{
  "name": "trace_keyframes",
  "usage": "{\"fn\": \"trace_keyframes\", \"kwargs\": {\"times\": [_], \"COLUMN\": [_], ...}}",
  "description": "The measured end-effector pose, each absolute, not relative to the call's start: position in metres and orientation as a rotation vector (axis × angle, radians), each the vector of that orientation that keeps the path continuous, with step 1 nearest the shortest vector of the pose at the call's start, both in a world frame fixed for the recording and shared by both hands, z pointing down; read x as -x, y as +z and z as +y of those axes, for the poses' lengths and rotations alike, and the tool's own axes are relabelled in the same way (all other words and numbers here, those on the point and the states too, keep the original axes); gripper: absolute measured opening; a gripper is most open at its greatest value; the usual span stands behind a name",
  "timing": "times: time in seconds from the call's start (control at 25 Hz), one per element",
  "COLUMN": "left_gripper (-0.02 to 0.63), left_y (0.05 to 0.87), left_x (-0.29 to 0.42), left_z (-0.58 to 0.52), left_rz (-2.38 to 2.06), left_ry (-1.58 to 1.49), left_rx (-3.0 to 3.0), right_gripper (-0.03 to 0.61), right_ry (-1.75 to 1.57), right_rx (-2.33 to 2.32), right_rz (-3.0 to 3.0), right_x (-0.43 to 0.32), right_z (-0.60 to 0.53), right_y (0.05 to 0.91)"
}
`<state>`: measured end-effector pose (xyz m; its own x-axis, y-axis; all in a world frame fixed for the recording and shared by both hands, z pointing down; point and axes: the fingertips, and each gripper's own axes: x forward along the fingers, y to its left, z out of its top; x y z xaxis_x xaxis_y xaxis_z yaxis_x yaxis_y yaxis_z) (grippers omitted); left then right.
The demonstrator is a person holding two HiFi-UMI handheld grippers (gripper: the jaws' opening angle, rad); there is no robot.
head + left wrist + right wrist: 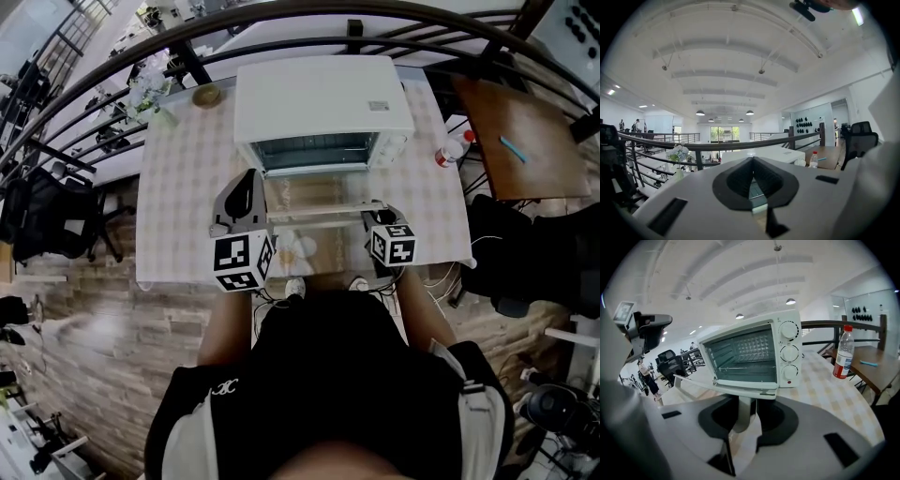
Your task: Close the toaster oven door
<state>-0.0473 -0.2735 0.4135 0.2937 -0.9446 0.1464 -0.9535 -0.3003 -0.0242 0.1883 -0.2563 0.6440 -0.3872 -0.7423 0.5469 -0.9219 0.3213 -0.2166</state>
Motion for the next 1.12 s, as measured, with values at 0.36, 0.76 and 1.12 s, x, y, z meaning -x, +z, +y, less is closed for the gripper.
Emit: {"fn": "trace_keyframes", "kwargs": {"times": [0.36,0.76,1.12], "left_gripper": [0.014,0.014,0.014], "left_y": [0.415,0.412,0.418], "left_x": [0.064,0.079,0.092], "left_z": [-0.268,-0.263,-0.26], "left_rz": [-1.859,-1.883,-1.88], "left_ry": [0.19,0.124,0.075], "left_rx": [-2.434,-2.401,-2.369], "right_gripper": [0.097,0.097,0.092], "right_ry": [0.847,1.124,1.288], "right_rx": [-1.467,-1.291,-1.16], "right_rz": [-2.102,-2.018,-1.867], "right_x": [-0.189,-0.186,-0.184], "right_z": [-0.28,-0.319,-0.361], "right_y": [0.62,0.599,0.587]}}
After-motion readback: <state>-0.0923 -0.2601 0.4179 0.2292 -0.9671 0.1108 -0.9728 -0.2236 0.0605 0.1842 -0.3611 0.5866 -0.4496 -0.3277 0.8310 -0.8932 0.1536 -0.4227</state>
